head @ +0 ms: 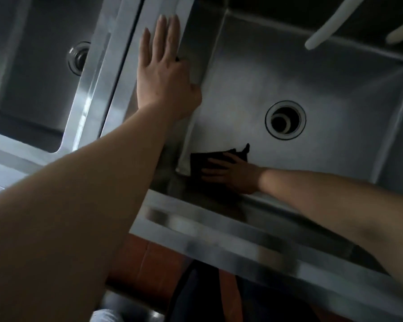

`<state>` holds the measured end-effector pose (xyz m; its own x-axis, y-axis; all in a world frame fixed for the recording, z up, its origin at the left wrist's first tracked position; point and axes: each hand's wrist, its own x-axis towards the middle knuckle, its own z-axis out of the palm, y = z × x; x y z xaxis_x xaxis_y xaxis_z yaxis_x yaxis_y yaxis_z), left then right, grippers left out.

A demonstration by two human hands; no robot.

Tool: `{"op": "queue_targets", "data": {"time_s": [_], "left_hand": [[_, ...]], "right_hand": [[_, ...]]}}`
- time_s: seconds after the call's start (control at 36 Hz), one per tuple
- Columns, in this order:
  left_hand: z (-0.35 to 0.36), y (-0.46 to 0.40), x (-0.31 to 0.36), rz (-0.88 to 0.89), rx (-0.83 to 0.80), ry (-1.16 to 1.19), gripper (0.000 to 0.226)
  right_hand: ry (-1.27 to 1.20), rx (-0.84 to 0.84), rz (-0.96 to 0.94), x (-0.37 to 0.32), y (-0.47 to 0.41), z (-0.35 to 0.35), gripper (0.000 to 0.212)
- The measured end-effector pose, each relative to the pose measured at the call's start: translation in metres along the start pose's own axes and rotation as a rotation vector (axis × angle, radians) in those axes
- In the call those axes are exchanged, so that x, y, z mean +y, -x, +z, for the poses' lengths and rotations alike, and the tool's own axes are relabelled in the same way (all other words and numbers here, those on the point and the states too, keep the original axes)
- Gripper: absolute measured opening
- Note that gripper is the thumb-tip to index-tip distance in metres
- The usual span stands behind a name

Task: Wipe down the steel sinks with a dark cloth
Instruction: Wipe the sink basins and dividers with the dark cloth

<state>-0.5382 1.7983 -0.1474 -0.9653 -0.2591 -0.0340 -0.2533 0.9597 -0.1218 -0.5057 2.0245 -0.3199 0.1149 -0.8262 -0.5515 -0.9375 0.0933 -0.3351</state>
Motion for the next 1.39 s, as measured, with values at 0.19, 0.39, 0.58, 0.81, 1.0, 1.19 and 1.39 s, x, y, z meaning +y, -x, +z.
{"op": "queue_targets", "data": {"time_s": [0.19,0.39,0.58,0.81,1.0,1.19,1.39], "left_hand": [[0.005,-0.002,-0.003,0.004,0.024,-0.040,0.046],[0.007,-0.003,-0.004,0.024,0.035,-0.033,0.055],[0.003,0.002,0.002,0.115,0.075,-0.014,0.048],[0.028,0.061,0.076,0.296,-0.481,0.443,0.040],[0.104,0.070,0.142,0.212,-0.941,0.408,0.049],[0.131,0.042,0.137,0.152,-0.678,0.455,0.051],[0.157,0.052,0.120,-0.296,-0.724,0.401,0.122]], "right_hand": [[-0.072,-0.130,0.091,0.010,0.093,0.046,0.072],[-0.249,-0.074,0.225,0.004,0.156,0.071,0.064],[-0.290,0.135,0.510,-0.009,0.136,0.071,0.078],[-0.532,0.097,0.825,0.009,0.130,0.052,0.079],[-0.425,-0.102,0.834,0.024,0.119,0.041,0.041],[-0.708,-0.275,0.706,0.034,0.115,0.030,0.045],[-0.571,-0.130,0.963,0.103,0.161,-0.013,0.032]]}}
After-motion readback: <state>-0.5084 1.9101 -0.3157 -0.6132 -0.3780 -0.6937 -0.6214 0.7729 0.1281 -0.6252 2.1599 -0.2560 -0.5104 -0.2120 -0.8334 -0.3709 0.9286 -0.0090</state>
